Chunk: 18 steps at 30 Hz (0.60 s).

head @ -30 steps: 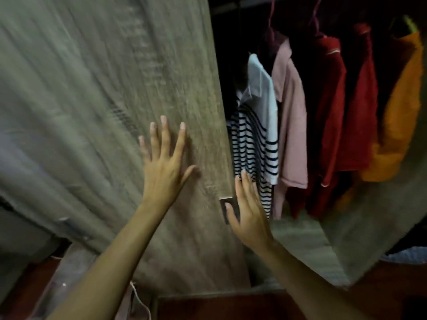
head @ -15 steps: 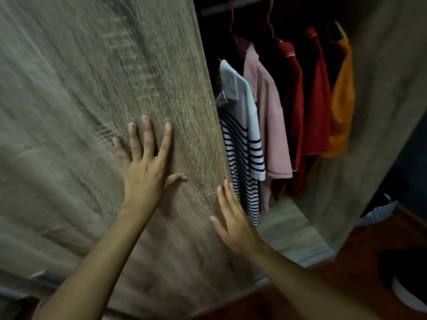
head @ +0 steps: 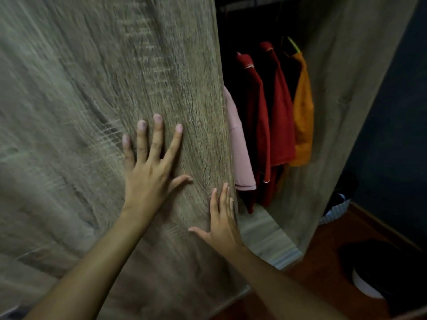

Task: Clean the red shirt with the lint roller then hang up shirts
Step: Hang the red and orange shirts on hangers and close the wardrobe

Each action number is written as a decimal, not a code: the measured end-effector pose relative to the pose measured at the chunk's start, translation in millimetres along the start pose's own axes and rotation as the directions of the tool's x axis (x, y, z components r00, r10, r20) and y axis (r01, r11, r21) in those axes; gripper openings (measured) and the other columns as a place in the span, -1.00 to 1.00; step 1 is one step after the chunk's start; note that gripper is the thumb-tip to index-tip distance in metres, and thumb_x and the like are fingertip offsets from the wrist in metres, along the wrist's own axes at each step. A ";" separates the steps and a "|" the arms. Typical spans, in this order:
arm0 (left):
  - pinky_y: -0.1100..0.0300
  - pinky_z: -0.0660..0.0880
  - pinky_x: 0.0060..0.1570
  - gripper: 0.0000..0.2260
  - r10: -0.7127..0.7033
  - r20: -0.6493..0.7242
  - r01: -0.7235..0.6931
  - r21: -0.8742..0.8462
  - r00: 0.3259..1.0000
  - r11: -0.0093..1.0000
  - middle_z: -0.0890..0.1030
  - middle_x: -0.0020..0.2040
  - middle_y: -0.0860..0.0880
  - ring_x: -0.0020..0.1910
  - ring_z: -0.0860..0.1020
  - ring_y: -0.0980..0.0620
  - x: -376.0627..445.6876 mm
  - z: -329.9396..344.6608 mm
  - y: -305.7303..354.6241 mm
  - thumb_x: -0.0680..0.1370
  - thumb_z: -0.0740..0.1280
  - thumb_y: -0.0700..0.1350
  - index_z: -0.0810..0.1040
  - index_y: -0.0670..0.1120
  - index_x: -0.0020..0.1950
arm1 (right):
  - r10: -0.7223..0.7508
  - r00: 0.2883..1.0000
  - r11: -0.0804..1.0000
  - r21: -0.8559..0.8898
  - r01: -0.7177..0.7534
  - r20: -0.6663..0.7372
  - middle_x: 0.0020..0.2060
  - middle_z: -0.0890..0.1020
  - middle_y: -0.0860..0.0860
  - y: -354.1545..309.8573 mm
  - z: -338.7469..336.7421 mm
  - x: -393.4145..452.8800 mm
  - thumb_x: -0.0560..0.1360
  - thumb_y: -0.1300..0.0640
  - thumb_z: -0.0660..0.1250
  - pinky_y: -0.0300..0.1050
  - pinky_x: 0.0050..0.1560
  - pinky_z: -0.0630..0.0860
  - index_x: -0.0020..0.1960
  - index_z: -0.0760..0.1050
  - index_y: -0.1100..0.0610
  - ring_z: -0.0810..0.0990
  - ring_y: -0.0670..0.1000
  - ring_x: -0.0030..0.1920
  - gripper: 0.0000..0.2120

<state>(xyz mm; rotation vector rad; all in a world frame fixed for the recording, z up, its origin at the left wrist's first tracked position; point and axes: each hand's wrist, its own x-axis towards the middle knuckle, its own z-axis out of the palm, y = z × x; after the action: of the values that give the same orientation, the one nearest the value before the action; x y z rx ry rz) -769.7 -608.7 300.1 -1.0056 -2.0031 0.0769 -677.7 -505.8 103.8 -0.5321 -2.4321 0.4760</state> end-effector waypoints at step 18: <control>-0.10 -0.09 0.47 -0.23 0.031 -0.345 -0.012 0.056 0.938 0.998 0.10 0.54 -0.18 0.54 -0.21 -0.16 123.4 47.2 184.4 0.50 0.09 0.42 0.11 0.00 0.57 | 0.106 0.994 0.985 -0.136 -0.105 0.001 0.54 -0.17 0.20 201.4 -65.6 54.3 0.38 -0.45 0.21 0.10 0.48 -0.05 0.55 -0.30 0.17 -0.26 0.12 0.55 0.12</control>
<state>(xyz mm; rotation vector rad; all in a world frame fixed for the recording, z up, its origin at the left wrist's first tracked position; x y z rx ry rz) -725.6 -387.2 280.1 -0.9355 -1.6601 -0.0343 -625.1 -294.1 89.0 -0.7207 -2.4649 0.3577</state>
